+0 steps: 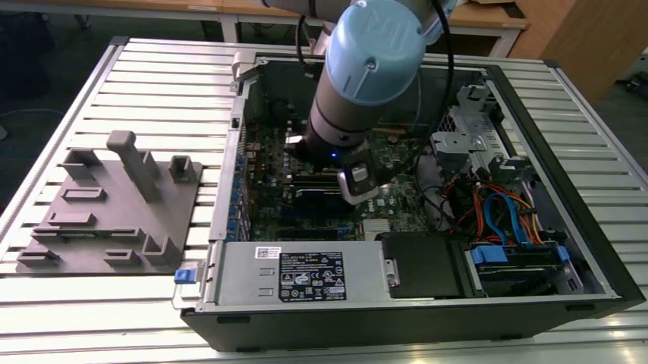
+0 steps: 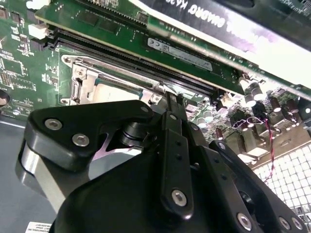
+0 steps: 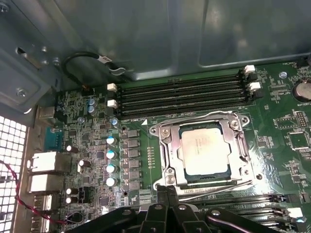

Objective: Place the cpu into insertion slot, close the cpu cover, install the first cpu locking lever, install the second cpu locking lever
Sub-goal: 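Install the second cpu locking lever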

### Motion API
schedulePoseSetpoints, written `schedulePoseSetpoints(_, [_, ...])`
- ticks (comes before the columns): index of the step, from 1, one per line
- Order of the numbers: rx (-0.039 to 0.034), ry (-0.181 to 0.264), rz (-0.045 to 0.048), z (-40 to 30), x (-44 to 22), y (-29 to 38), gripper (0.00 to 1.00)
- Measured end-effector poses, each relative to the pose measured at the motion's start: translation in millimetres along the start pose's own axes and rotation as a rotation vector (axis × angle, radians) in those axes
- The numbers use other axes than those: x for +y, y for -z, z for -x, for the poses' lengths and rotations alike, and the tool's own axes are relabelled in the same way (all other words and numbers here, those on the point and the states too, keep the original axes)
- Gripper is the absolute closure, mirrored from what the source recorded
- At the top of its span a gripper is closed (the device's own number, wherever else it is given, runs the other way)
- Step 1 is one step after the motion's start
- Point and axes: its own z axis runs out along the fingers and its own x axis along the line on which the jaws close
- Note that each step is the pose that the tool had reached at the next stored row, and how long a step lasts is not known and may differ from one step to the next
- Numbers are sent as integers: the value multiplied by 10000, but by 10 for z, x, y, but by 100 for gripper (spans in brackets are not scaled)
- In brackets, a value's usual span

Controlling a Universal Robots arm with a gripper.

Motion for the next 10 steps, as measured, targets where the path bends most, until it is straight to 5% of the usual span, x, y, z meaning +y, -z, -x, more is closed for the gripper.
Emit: schedulePoseSetpoints(10, [24, 9, 130, 1, -43, -28, 90])
